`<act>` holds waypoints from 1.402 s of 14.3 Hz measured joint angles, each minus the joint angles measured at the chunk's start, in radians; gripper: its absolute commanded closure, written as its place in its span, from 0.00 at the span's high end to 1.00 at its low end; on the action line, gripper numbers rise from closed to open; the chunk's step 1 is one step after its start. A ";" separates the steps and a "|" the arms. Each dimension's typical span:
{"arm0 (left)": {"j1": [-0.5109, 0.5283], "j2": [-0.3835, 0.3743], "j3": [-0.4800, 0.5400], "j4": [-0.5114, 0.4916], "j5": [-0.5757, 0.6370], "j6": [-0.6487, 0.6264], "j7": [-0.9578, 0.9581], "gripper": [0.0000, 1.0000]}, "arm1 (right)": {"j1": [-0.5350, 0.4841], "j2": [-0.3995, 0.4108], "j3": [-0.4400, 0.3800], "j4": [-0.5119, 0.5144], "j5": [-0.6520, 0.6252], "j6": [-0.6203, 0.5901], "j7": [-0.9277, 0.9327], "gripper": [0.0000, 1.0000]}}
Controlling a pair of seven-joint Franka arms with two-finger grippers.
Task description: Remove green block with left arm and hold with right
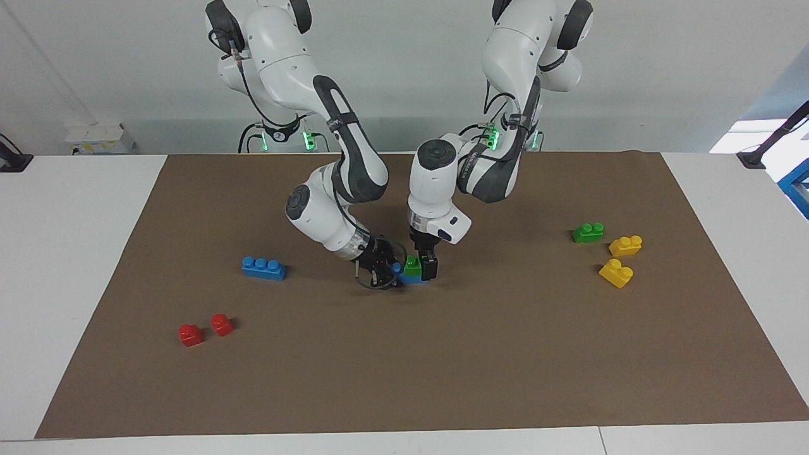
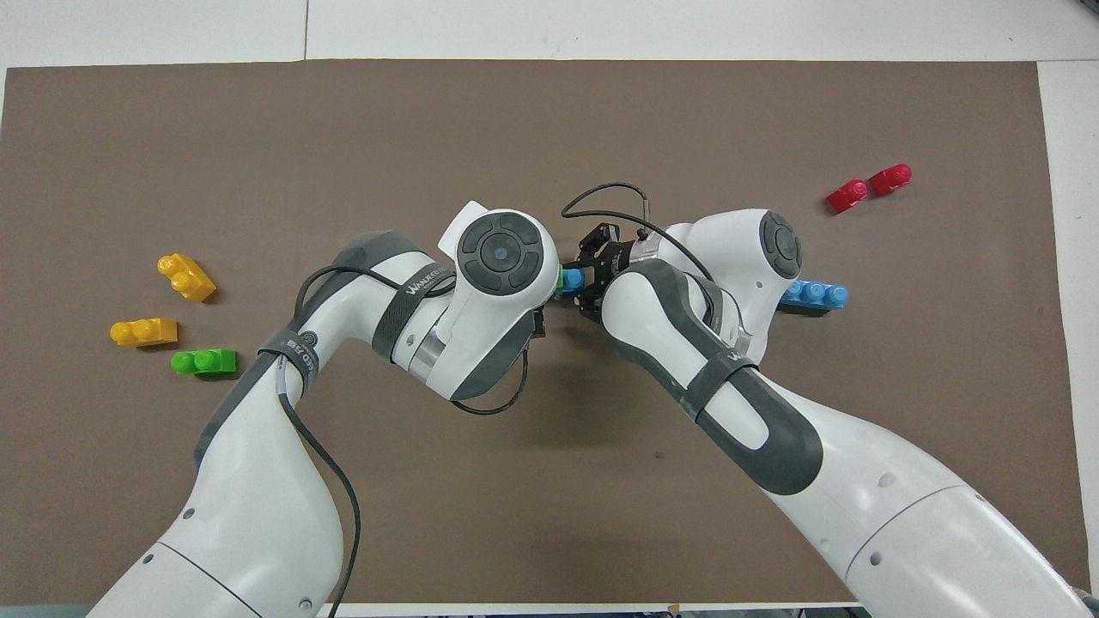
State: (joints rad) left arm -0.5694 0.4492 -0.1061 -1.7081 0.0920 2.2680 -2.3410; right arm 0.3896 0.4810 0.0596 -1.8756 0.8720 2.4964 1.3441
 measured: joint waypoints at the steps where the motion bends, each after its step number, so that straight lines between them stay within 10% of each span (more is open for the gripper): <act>1: 0.000 0.000 0.000 0.000 0.000 0.000 0.000 1.00 | 0.000 0.000 0.000 0.000 0.000 0.000 -0.003 0.00; 4: 0.000 0.000 0.000 0.000 0.000 0.000 -0.001 0.98 | 0.000 0.000 0.000 0.000 0.000 0.000 -0.013 0.00; 6: 0.000 0.000 0.000 0.000 0.000 0.000 -0.001 0.60 | -0.001 0.000 -0.001 0.000 0.000 0.000 -0.014 0.00; 7: 0.000 0.000 0.000 0.000 0.000 0.000 -0.002 0.20 | -0.001 0.000 -0.001 0.000 0.000 0.000 -0.014 0.00; 8: 0.000 0.000 0.001 0.000 0.000 0.000 -0.002 0.00 | -0.001 0.000 -0.001 0.000 0.000 0.000 -0.014 0.00; 20: 0.006 -0.027 0.005 0.024 0.005 -0.035 0.004 0.00 | 0.000 -0.003 0.002 0.013 0.012 0.001 -0.019 0.00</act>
State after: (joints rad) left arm -0.5634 0.4225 -0.1010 -1.6845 0.0971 2.2332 -2.3370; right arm 0.3897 0.4782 0.0618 -1.8621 0.8839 2.4972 1.3251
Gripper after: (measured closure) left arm 0.656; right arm 0.652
